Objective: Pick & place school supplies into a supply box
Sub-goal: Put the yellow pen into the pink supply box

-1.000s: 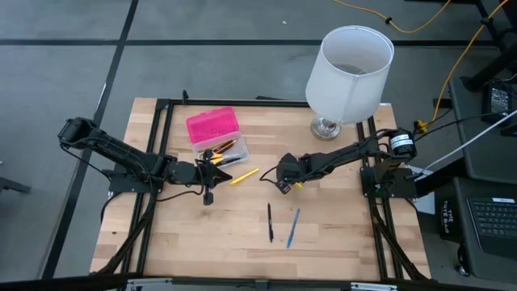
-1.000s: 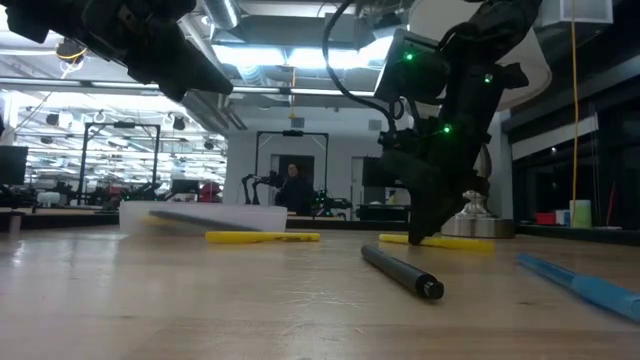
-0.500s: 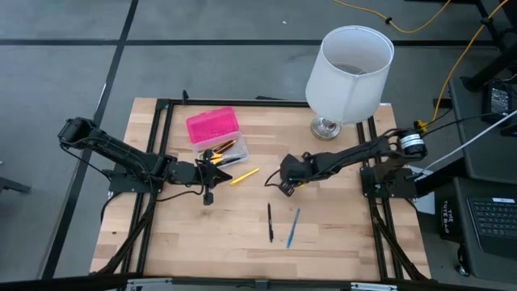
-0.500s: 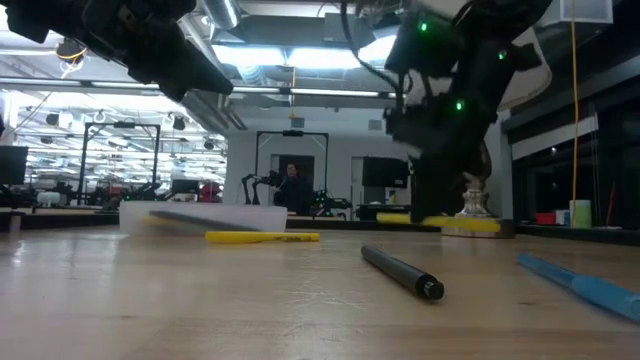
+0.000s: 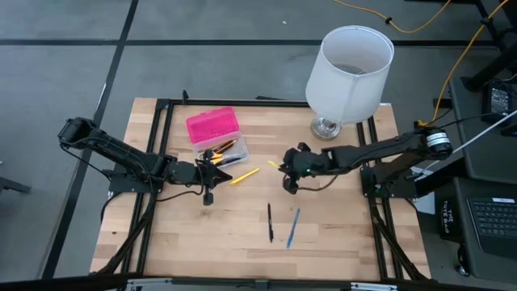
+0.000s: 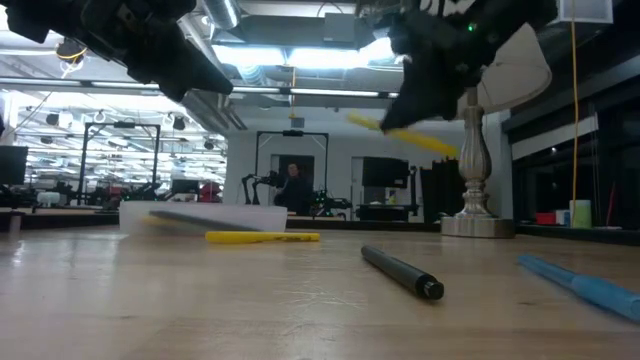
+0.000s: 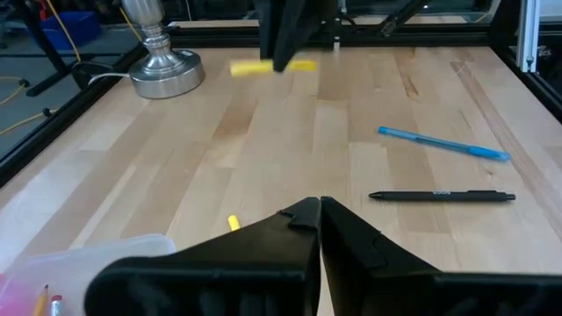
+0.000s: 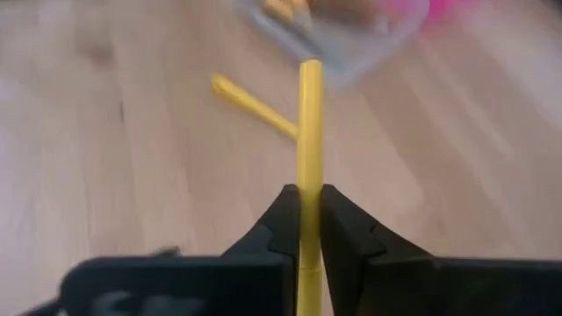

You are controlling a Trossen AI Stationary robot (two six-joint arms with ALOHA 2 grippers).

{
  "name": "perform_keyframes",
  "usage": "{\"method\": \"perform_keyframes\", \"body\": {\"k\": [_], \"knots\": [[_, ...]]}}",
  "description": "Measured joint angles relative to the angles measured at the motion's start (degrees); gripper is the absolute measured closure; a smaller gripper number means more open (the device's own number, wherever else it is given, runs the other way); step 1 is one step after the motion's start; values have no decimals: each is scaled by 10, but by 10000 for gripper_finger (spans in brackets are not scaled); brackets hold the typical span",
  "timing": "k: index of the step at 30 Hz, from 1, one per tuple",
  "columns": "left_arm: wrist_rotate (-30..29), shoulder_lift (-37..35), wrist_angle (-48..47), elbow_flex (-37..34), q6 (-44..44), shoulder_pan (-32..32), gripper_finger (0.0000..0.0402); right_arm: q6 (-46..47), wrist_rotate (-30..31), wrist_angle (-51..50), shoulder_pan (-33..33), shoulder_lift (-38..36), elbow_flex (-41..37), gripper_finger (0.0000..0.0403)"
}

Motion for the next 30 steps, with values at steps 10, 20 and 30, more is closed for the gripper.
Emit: {"method": "perform_keyframes", "body": {"k": [10,20,30], "knots": [[0,0,0,0,-19,0,396,-102,-45,307,-16,-8,-143,374],[-31,0,46,0,-17,0,388,-185,-177,593,-66,-8,-223,374],[-33,15,188,0,77,33,301,-231,-256,624,-116,-8,-204,374]]}}
